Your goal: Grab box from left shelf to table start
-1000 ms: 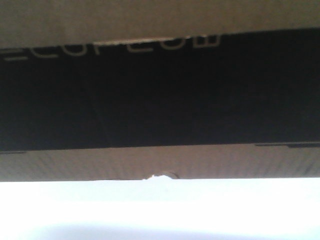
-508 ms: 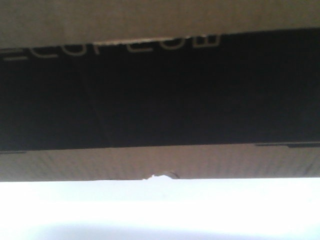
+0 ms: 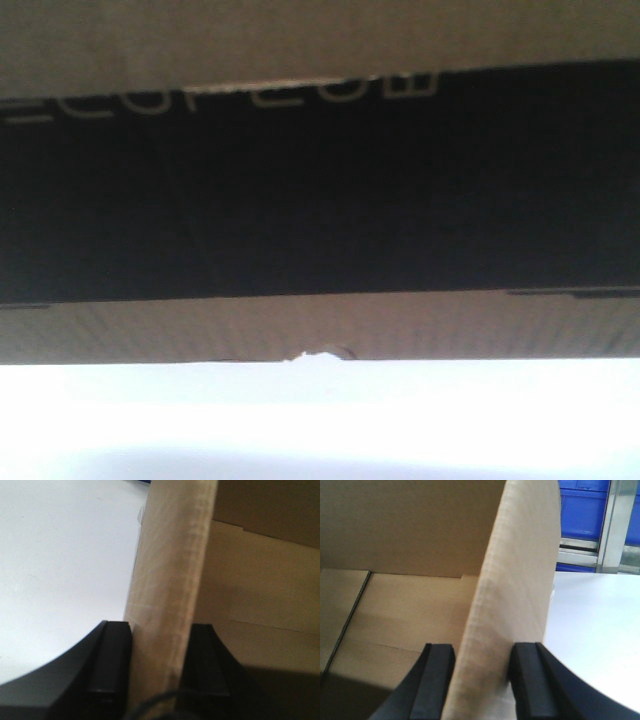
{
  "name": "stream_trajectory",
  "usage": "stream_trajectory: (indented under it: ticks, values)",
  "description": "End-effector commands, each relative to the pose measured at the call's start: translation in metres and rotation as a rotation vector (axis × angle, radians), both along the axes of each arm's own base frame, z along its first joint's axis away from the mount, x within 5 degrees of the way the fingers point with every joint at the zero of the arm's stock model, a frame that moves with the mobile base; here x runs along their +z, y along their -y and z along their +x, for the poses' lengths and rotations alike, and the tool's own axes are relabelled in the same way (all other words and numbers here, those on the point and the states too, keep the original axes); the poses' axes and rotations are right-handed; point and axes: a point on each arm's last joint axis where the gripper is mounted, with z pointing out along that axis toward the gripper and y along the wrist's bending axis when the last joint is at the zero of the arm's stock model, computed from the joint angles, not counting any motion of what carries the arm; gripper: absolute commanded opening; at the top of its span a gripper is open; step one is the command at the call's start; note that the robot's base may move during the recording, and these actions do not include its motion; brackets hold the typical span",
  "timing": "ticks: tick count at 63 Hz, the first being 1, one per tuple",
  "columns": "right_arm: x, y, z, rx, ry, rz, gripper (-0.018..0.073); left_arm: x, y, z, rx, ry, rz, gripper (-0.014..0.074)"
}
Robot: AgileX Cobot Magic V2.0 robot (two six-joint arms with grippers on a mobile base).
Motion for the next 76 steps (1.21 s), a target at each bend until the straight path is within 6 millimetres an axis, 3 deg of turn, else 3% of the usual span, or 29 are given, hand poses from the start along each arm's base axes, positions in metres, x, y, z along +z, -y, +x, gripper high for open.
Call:
stream_trajectory:
  ticks: [1,11,20,40,53,63,76]
  values:
    - [0.018,-0.009,0.0,0.085,0.07,0.149,0.0056,0.023,0.022,-0.013,-0.214,0.1,-0.221,-0.0012]
    - [0.009,-0.012,0.021,0.117,-0.08,0.131,0.0056,0.022,0.024,-0.005,-0.214,0.074,-0.225,-0.0012]
    - [0.006,-0.014,0.054,0.122,-0.206,0.127,0.0056,0.017,0.027,0.022,-0.204,-0.006,-0.223,-0.0012]
    - [0.025,-0.018,0.12,0.159,-0.373,0.093,0.0056,0.018,0.034,0.081,-0.196,-0.095,-0.184,-0.0012]
    - [0.013,-0.02,0.162,0.17,-0.474,0.074,0.0056,0.002,0.037,0.114,-0.178,-0.188,-0.169,-0.0012]
    - [0.002,-0.02,0.181,0.177,-0.508,0.051,0.0056,-0.013,0.04,0.138,-0.168,-0.26,-0.168,-0.0012]
    - [-0.006,-0.02,0.193,0.177,-0.549,0.052,0.0056,-0.027,0.044,0.155,-0.172,-0.335,-0.184,-0.0012]
